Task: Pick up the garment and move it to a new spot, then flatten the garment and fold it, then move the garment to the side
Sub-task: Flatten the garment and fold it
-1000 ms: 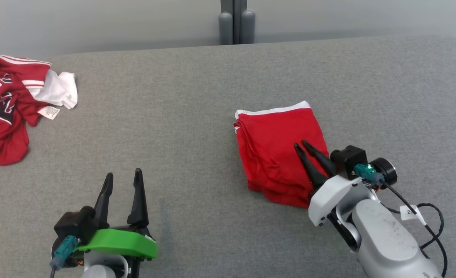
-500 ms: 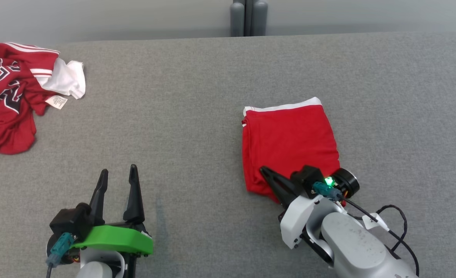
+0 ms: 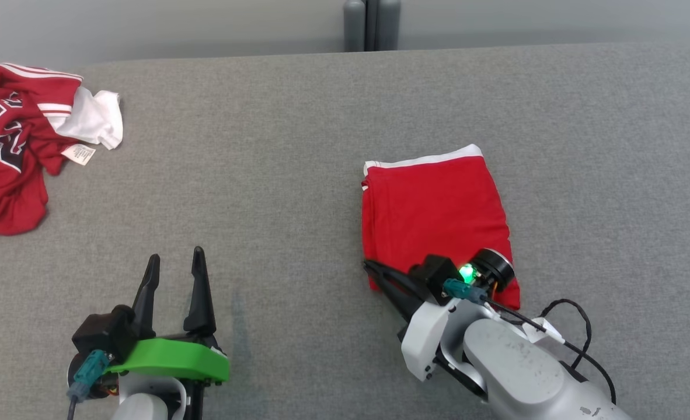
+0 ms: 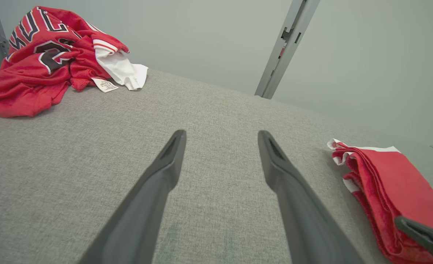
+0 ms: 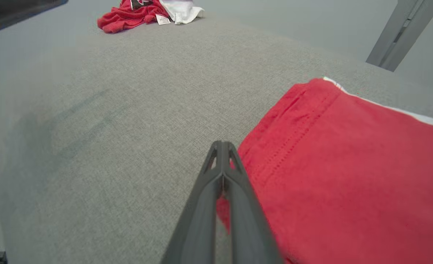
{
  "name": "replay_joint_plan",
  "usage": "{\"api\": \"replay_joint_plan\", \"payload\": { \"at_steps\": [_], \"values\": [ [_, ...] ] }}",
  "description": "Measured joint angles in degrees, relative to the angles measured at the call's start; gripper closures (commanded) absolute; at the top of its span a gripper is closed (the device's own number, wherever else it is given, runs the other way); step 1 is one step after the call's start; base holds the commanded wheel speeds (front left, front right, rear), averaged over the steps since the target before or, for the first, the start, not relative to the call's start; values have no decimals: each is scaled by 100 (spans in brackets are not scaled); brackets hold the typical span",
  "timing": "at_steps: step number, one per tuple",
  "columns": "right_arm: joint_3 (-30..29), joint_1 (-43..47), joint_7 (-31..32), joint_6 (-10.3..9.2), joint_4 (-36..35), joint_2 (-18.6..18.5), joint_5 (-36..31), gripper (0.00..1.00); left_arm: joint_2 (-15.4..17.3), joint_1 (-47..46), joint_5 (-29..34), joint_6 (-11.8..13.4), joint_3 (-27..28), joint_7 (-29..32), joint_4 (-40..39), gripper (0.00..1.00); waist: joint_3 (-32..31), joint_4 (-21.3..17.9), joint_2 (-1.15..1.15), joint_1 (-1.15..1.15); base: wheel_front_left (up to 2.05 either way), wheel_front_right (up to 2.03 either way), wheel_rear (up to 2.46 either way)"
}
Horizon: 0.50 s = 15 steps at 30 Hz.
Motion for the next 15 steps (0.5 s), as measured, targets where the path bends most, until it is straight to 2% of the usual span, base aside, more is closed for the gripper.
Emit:
{"api": "replay_joint_plan", "payload": {
  "at_steps": [1,2,3,4,5,6,15],
  "values": [
    [-15,-10,0,0,-122,2,-21,98,0,0,4,0,15,0,-1,0,-8,-19,0,0,0,0,0],
    [-53,-12,0,0,-252,2,-59,81,0,0,14,0,23,0,-1,0,-19,-40,0,0,0,0,0],
    [-104,-12,-1,0,-356,2,-81,73,-1,-1,16,-1,29,0,-2,0,-30,-56,0,0,0,0,0],
    [-186,-11,0,0,-490,3,-101,58,-1,-3,27,-1,32,0,-2,0,-48,-76,0,0,0,0,0],
    [-280,-9,-1,0,-633,2,-121,36,0,-5,79,-3,38,0,-2,0,-67,-97,0,0,0,0,0],
    [-352,-3,-1,0,-730,2,-146,0,-1,-11,145,-8,41,0,-4,0,-84,-113,0,0,0,0,0],
    [-1939,408,-8,0,-1475,3,-459,0,-1,-81,443,-59,35,0,57,0,-301,-273,0,0,0,0,0]
  ]
}}
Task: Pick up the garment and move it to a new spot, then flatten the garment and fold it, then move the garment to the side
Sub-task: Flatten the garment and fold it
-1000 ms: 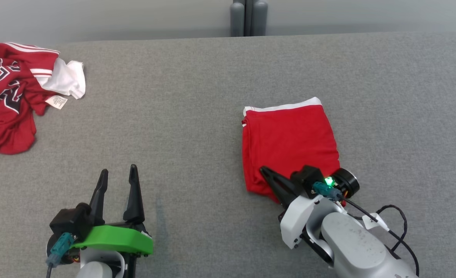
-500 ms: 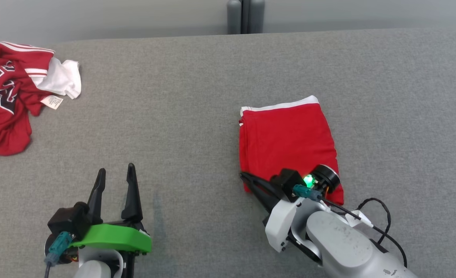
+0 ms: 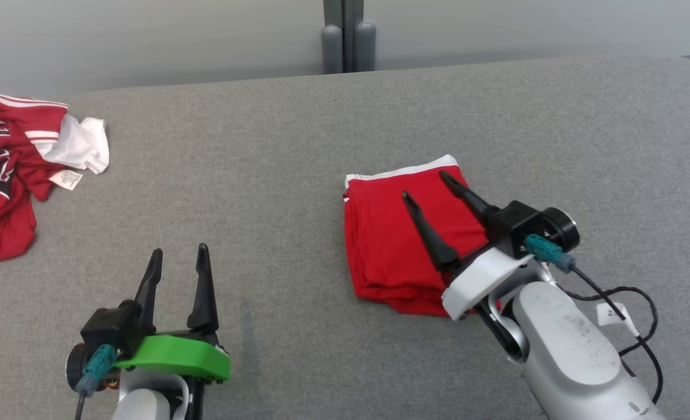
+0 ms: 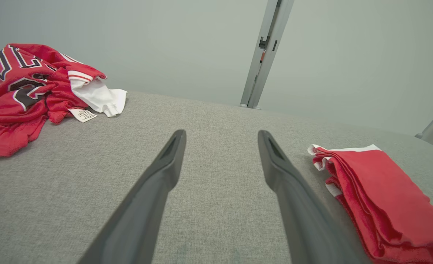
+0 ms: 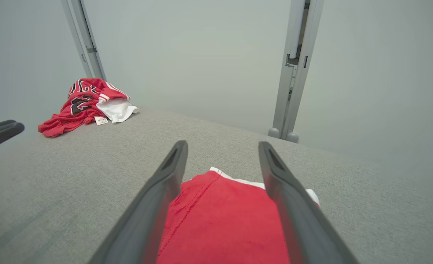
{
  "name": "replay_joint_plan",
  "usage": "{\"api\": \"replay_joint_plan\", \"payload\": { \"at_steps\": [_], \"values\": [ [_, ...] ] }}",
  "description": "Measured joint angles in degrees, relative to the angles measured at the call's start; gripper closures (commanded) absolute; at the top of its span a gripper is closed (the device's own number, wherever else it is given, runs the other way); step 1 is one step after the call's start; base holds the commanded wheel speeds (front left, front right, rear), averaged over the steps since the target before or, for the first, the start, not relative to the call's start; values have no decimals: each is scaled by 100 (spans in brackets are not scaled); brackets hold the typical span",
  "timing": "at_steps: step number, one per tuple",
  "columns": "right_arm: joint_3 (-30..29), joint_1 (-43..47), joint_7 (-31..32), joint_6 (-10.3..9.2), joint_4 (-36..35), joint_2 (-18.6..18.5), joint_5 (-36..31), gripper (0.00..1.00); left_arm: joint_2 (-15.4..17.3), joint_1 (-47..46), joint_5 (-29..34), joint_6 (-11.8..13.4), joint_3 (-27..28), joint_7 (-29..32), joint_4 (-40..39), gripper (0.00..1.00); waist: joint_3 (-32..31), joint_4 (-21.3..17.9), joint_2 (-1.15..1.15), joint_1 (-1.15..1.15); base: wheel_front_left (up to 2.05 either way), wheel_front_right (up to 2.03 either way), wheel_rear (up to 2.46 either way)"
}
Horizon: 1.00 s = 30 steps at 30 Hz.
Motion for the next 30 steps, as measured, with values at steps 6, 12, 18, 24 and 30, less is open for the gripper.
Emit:
{"api": "replay_joint_plan", "payload": {
  "at_steps": [6,12,18,24,30],
  "values": [
    [-1031,524,0,0,-372,0,29,0,-1,81,-21,1,-30,0,3,0,-124,-82,0,0,0,0,0],
    [-1699,1081,0,0,-560,0,48,0,-1,266,-82,45,-79,0,22,0,-250,-144,0,0,0,0,0],
    [-2083,1550,0,0,-705,-2,56,0,-1,503,-127,92,-25,0,-20,0,-330,-208,0,0,0,0,0],
    [-2145,1744,0,0,-737,-1,136,0,-1,643,-130,111,5,0,-100,0,-350,-191,0,0,0,0,0],
    [-2137,1771,0,0,-725,-1,160,0,-1,667,-136,130,-4,0,-113,0,-365,-155,0,0,0,0,0]
  ]
}}
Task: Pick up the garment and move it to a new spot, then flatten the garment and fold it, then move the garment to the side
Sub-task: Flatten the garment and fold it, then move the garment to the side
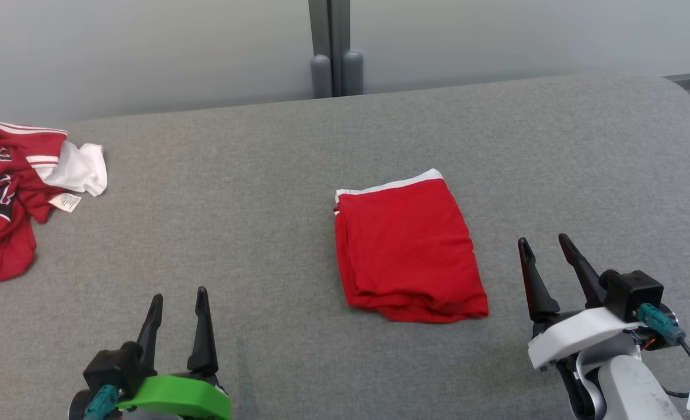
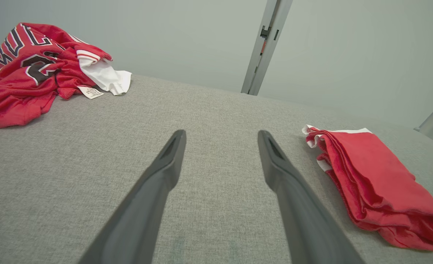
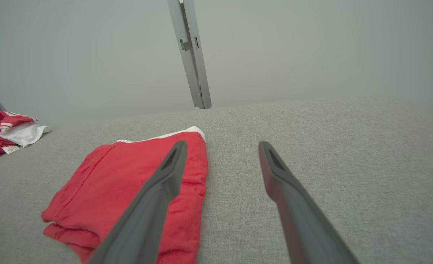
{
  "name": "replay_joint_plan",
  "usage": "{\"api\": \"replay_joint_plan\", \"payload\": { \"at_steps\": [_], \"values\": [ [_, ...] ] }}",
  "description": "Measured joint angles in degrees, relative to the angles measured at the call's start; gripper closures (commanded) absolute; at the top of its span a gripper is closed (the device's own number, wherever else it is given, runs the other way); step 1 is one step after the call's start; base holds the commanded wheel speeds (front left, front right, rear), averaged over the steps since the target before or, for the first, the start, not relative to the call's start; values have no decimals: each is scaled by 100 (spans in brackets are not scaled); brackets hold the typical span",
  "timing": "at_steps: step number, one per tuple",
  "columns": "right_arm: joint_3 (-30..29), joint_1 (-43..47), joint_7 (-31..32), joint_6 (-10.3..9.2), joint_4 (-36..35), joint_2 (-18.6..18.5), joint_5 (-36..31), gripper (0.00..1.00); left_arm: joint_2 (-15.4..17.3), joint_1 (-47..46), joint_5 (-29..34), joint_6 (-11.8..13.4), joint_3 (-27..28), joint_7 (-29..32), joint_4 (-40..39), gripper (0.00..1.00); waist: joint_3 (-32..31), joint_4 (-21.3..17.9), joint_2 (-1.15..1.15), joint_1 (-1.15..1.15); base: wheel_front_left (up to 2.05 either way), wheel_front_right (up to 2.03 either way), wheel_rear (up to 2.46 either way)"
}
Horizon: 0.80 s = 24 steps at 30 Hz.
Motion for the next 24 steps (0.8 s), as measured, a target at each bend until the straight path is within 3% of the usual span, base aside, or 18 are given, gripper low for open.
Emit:
{"api": "replay_joint_plan", "payload": {
  "at_steps": [13,19,24],
  "values": [
    [38,-56,0,0,167,-1,-79,0,0,0,-21,19,-7,0,-15,0,46,-11,0,0,0,0,0],
    [151,-609,1,0,567,0,-553,0,0,-7,-21,23,-40,0,-15,0,124,-4,0,0,0,0,0],
    [151,-1330,470,0,961,4,-971,0,-1,-72,23,21,-108,0,-16,0,214,86,0,0,0,0,0]
  ]
}}
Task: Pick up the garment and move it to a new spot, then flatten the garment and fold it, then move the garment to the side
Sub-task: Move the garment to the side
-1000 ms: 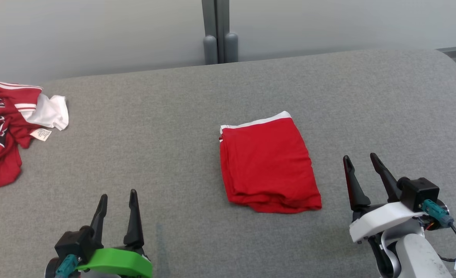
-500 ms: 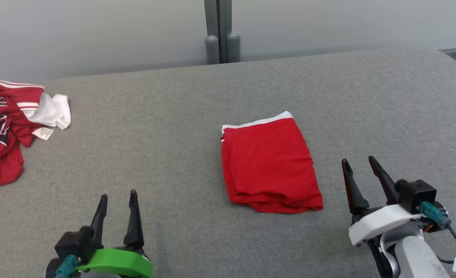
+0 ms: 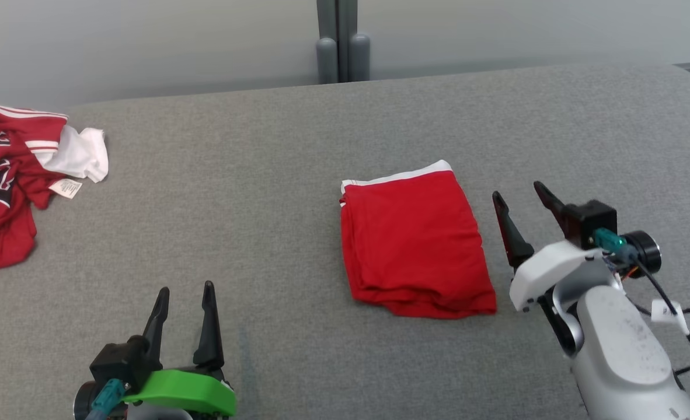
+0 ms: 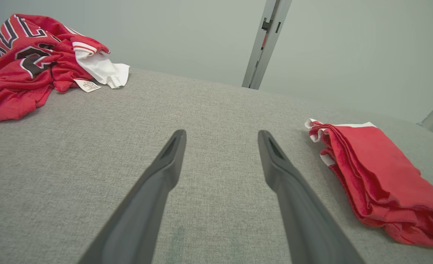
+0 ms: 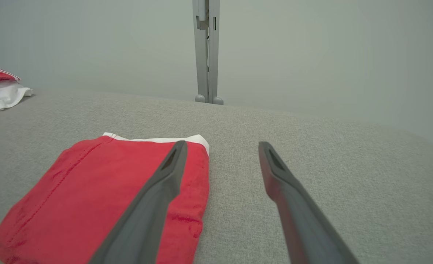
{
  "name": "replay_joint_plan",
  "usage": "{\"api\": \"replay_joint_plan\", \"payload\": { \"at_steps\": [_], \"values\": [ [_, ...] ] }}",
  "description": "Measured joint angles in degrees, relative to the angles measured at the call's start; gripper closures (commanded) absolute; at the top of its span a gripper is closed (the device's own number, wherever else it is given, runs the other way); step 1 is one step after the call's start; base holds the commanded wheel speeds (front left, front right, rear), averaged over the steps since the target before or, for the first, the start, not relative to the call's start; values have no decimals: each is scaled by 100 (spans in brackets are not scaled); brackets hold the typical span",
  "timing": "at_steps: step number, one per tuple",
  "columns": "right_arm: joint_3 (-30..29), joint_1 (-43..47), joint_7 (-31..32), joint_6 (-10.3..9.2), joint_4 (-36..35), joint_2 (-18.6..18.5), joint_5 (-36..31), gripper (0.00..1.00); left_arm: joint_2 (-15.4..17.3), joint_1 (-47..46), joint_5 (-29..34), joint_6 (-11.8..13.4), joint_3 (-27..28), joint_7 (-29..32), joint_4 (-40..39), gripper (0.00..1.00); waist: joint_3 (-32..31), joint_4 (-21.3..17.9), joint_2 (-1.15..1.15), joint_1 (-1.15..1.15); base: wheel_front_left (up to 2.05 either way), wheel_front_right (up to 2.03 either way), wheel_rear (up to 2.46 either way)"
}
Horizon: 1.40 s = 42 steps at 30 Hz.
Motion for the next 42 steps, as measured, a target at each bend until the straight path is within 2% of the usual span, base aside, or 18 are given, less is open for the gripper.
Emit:
{"api": "replay_joint_plan", "payload": {
  "at_steps": [5,8,13,19,26,27,28,29,31,32,33,39,42],
  "values": [
    [-34,-577,857,0,422,-38,-151,0,0,-65,14,-20,-45,0,13,0,100,149,0,0,0,0,0],
    [53,-814,1541,0,745,-190,-19,0,0,-103,12,-19,-59,0,13,0,172,270,0,0,0,0,0],
    [266,-1026,2272,0,1083,-350,381,0,1,-154,11,-19,-67,0,10,0,300,441,0,0,0,0,0],
    [533,-1135,2724,0,1371,-508,833,0,0,-210,-5,-18,-88,0,2,0,474,605,0,0,0,0,0],
    [871,-1327,2909,0,1557,-563,1203,0,0,-287,-4,-18,-136,0,14,0,670,713,0,0,0,0,0],
    [910,-1352,2909,-3,1580,-560,1259,20,0,-292,-4,-18,-142,0,13,0,698,720,0,0,0,0,0],
    [946,-1374,2909,-4,1603,-554,1324,51,0,-299,-3,-18,-148,0,13,0,725,723,0,0,0,0,0],
    [983,-1399,2909,-4,1619,-557,1367,63,0,-309,-1,-19,-153,0,14,0,746,725,0,0,0,0,0],
    [1080,-1457,2875,-5,1647,-567,1437,81,0,-349,22,-19,-158,0,9,0,795,720,0,0,0,0,0],
    [1137,-1477,2807,-5,1648,-576,1455,95,0,-366,27,-19,-158,0,5,0,818,713,0,0,0,0,0],
    [1171,-1489,2748,-5,1650,-579,1473,100,0,-380,40,-19,-159,0,5,0,834,704,0,0,0,0,0],
    [1407,-1632,2377,4,1697,-599,1493,100,0,-420,138,-40,-152,0,-33,0,897,538,0,0,0,0,0],
    [1468,-1723,2259,3,1702,-743,1495,100,0,-457,188,-51,-132,0,-69,0,915,395,0,0,0,0,0]
  ]
}}
